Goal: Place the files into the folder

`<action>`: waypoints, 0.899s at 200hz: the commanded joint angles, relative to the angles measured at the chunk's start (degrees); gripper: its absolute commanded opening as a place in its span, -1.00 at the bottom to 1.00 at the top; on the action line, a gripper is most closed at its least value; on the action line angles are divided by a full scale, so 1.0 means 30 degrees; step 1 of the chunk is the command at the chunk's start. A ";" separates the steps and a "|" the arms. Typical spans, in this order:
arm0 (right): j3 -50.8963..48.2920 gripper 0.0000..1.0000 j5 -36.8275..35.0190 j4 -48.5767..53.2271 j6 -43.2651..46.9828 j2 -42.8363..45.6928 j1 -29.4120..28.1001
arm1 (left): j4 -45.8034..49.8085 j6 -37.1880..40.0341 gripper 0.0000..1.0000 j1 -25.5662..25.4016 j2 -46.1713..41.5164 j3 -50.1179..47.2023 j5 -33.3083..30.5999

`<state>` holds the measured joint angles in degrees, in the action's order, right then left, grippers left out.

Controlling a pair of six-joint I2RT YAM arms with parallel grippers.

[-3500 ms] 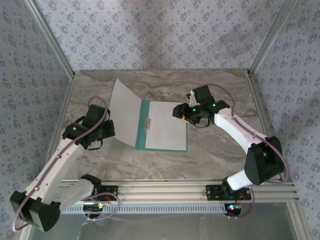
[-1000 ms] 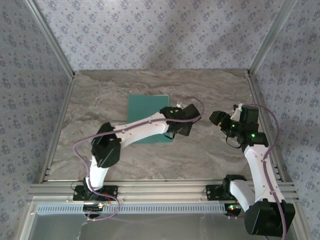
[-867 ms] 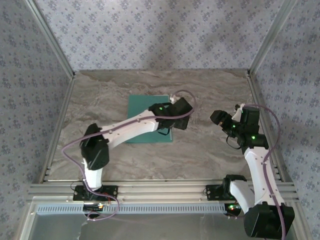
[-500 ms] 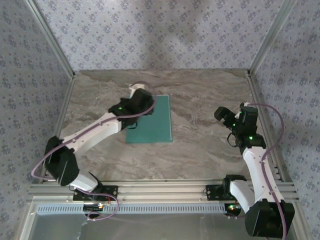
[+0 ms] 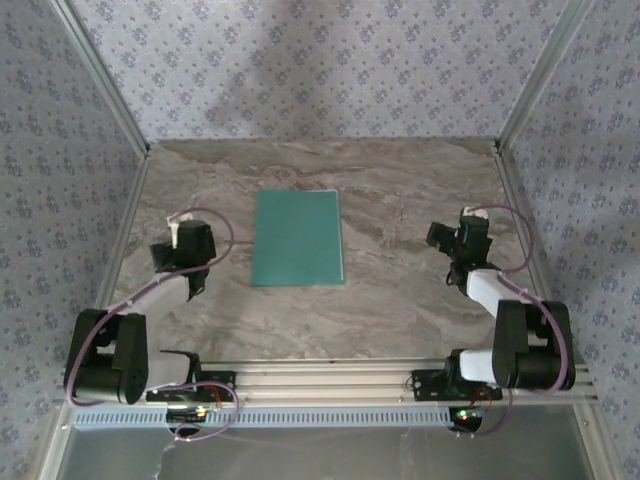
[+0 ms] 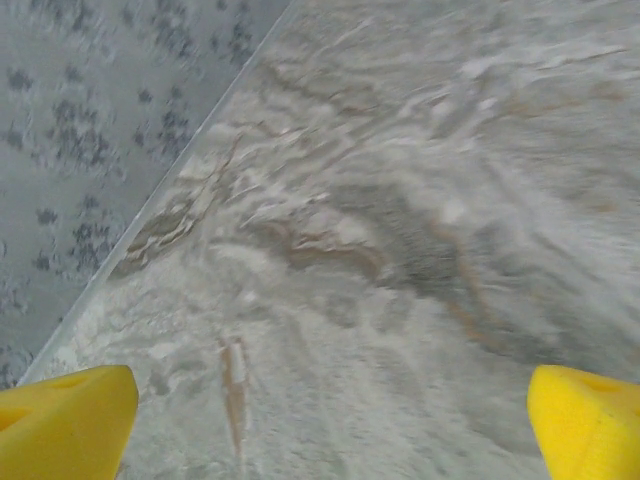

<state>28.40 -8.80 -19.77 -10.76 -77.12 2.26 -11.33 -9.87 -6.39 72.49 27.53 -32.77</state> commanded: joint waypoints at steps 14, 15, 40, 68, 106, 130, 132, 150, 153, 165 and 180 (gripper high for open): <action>-0.1173 1.00 0.0176 -0.5326 0.2675 -0.0857 0.0151 | -0.6058 0.0738 0.99 0.1251 0.0607 -0.1287 0.3805; -0.1248 1.00 0.0207 -0.5550 0.2721 -0.0876 0.0153 | -0.6208 0.0827 0.99 0.1252 0.0629 -0.1306 0.3878; -0.1966 1.00 0.2030 -0.7951 0.2761 -0.2014 0.0755 | -1.1123 0.1816 1.00 0.1592 0.2051 -0.2317 0.4951; -0.2649 1.00 0.3510 -1.0974 0.3687 -0.3906 0.0309 | -1.2235 0.2296 0.99 0.1829 0.4630 -0.1740 0.6699; -0.2247 1.00 0.3093 -0.9560 0.3935 -0.3470 0.0157 | -1.2572 0.2412 1.00 0.1597 0.5072 -0.1737 0.6380; -0.2143 1.00 0.3021 -0.9467 0.4064 -0.3521 0.0019 | -1.2711 0.2327 1.00 0.1661 0.5108 -0.1731 0.6308; -0.2165 1.00 0.3057 -0.9487 0.4081 -0.3529 0.0010 | -1.2679 0.2324 1.00 0.1655 0.5128 -0.1734 0.6306; -0.2123 1.00 0.2895 -0.9373 0.4110 -0.3500 -0.0076 | -1.2616 0.2322 1.00 0.1657 0.5126 -0.1730 0.6353; -0.2115 1.00 0.2928 -0.9362 0.4115 -0.3501 -0.0036 | -1.2601 0.2323 1.00 0.1662 0.5122 -0.1720 0.6332; -0.2118 1.00 0.2960 -0.9318 0.4116 -0.3498 -0.0023 | -1.2614 0.2318 0.99 0.1661 0.5126 -0.1732 0.6331; -0.2137 1.00 0.2935 -0.9318 0.4116 -0.3475 -0.0020 | -1.2605 0.2315 1.00 0.1657 0.5120 -0.1734 0.6350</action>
<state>21.47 -0.36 -46.15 0.14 -87.55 2.35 -46.81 -3.46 -1.50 87.81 21.58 -14.50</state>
